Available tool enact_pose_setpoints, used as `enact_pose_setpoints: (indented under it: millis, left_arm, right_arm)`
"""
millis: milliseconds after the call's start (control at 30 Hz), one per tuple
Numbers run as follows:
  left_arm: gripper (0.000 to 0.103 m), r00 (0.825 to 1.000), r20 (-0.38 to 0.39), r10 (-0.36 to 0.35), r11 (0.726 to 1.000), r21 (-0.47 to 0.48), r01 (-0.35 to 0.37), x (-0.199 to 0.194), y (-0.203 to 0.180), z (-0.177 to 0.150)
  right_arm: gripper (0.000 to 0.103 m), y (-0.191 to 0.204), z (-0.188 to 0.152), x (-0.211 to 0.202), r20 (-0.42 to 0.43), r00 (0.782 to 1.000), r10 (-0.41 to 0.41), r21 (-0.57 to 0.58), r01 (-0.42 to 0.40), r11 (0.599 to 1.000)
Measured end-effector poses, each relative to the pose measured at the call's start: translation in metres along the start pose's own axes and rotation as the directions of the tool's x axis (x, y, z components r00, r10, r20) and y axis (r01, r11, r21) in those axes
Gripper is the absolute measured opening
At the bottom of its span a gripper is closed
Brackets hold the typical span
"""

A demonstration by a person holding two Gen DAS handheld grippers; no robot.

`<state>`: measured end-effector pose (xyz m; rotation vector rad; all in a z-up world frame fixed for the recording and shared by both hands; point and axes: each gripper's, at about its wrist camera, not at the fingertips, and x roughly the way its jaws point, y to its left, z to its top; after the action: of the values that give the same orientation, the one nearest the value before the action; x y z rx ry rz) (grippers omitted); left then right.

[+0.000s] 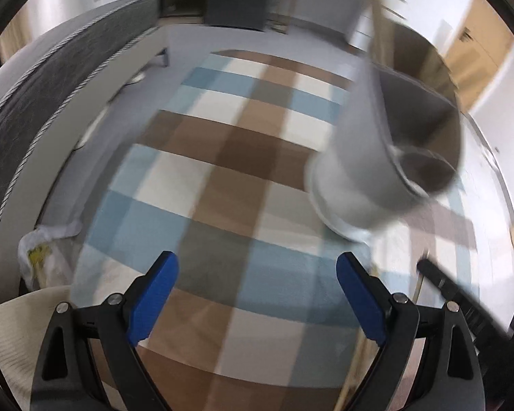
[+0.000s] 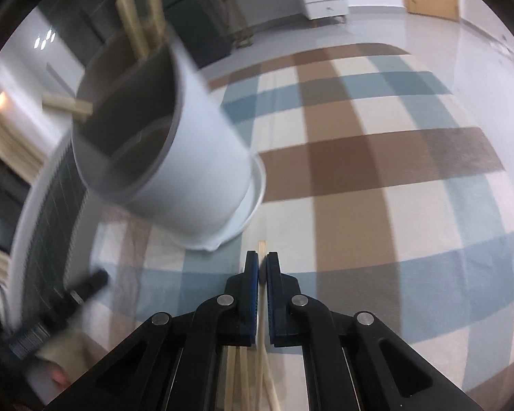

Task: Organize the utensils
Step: 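Lower both grippers to the remaining chopsticks and close each on one, then lift the chopsticks with both grippers and carry them toward the holder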

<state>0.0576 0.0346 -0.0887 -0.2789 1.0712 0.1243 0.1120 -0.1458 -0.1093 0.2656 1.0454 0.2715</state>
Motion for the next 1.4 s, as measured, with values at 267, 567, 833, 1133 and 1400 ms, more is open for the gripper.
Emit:
enact_pose_setpoints:
  millis: [267, 567, 833, 1133, 1400]
  left_arm:
    - [0.091, 0.993, -0.091, -0.074, 0.985, 0.147, 0.087, 0.006, -0.036, -0.026]
    - [0.091, 0.986, -0.167, 0.018, 0.954, 0.299, 0.033, 0.015, -0.060, -0.063]
    - [0.091, 0.974, -0.197, 0.109, 0.933, 0.358, -0.032, 0.028, -0.066, -0.079]
    - [0.090, 0.974, -0.213, 0.083, 0.949, 0.315, -0.012, 0.039, -0.051, -0.057]
    - [0.060, 0.982, -0.183, 0.039, 0.934, 0.355, 0.029, 0.051, -0.073, -0.028]
  right_arm:
    - [0.004, -0.041, 0.004, -0.040, 0.078, 0.995, 0.068, 0.155, -0.080, 0.985]
    - [0.004, -0.074, -0.003, -0.073, 0.139, 0.987, 0.077, 0.247, -0.109, 0.963]
    - [0.004, -0.077, -0.006, -0.091, 0.182, 0.981, 0.061, 0.245, -0.105, 0.964]
    - [0.004, -0.077, -0.003, -0.091, 0.189, 0.980, 0.060, 0.253, -0.108, 0.961]
    - [0.004, -0.075, 0.000, -0.084, 0.183, 0.981, 0.056, 0.253, -0.102, 0.962]
